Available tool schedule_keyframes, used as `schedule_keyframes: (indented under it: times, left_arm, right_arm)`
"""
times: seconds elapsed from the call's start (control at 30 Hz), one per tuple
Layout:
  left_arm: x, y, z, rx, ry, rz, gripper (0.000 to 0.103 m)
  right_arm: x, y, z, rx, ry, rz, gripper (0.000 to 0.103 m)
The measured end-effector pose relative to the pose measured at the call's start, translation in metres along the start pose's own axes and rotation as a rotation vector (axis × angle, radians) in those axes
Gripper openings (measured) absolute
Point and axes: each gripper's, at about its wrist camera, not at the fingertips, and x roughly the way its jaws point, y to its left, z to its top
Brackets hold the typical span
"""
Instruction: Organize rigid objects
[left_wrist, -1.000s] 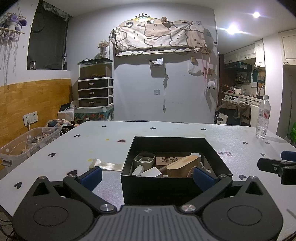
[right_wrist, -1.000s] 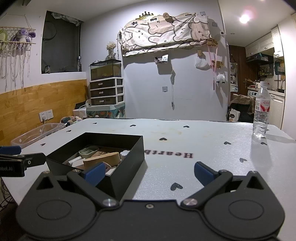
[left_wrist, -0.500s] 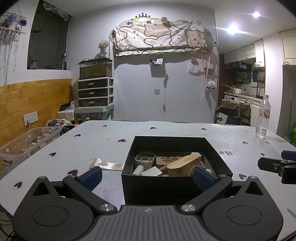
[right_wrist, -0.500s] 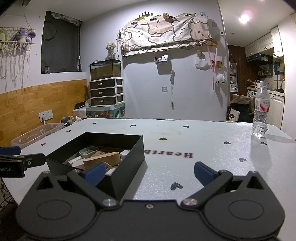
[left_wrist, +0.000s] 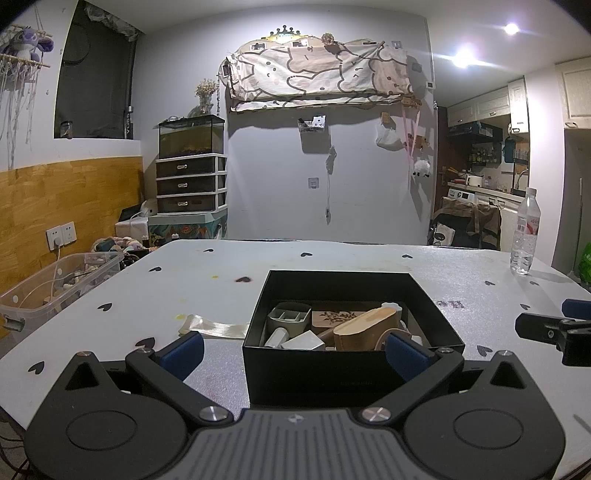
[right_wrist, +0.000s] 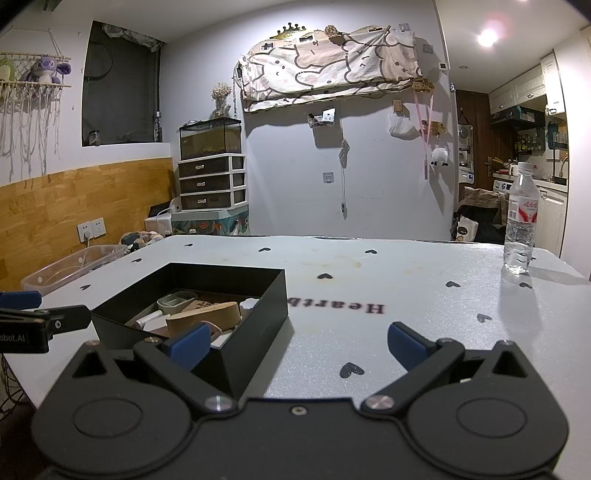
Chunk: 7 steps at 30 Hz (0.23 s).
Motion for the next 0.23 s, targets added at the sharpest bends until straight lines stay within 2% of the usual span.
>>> schedule_keyframes:
  times: [0.23]
  left_arm:
    - [-0.001,0.0005,-0.0008,0.001,-0.004,0.006,0.103]
  right_arm:
    - [0.0001,0.0001,-0.0002,0.0,0.0,0.0,0.103]
